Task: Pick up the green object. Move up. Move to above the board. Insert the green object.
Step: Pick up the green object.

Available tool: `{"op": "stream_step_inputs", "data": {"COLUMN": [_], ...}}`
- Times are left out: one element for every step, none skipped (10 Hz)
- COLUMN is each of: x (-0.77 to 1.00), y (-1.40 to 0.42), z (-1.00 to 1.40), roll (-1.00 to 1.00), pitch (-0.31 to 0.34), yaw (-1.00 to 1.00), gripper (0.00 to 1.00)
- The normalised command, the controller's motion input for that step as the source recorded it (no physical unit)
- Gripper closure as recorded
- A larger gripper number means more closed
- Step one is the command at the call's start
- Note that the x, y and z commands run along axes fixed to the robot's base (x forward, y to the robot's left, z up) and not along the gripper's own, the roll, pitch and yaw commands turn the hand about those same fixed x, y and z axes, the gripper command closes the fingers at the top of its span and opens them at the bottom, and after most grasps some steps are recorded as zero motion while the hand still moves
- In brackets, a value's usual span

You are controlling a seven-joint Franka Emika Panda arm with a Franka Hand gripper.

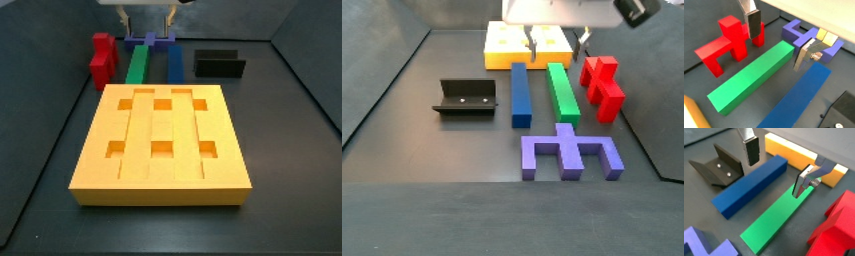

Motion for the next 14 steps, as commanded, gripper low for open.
{"op": "stream_step_inputs", "data": {"x": [0.0, -0.09, -0.09, -0.2, -0.14, -0.09, -0.06, -0.03, -0.01, 0.0, 0.0, 0.0, 0.0, 0.0], "y": [0.0, -0.03, -0.28, -0.27, -0.18, 0.0, 0.01, 0.0, 0.0, 0.0, 0.0, 0.0, 0.0, 0.0], "z": [-0.57, -0.35, -0.16, -0.07, -0.08, -0.19, -0.26, -0.18, -0.13, -0.15, -0.19, -0.21, -0.21, -0.16], "roll": [0.23, 0.1, 0.2, 0.24, 0.18, 0.16, 0.2, 0.3, 0.31, 0.31, 0.29, 0.34, 0.33, 0.36], "pitch": [0.089, 0.05, 0.059, 0.004, 0.0, 0.006, 0.001, 0.043, 0.039, 0.036, 0.01, 0.0, 0.0, 0.019], "yaw": [-0.09, -0.24, -0.23, -0.11, -0.07, 0.0, 0.0, 0.0, 0.01, 0.1, 0.16, 0.18, 0.17, 0.16], "gripper": [0.0, 0.0, 0.0, 0.0, 0.0, 0.0, 0.0, 0.0, 0.0, 0.0, 0.0, 0.0, 0.0, 0.0]}}
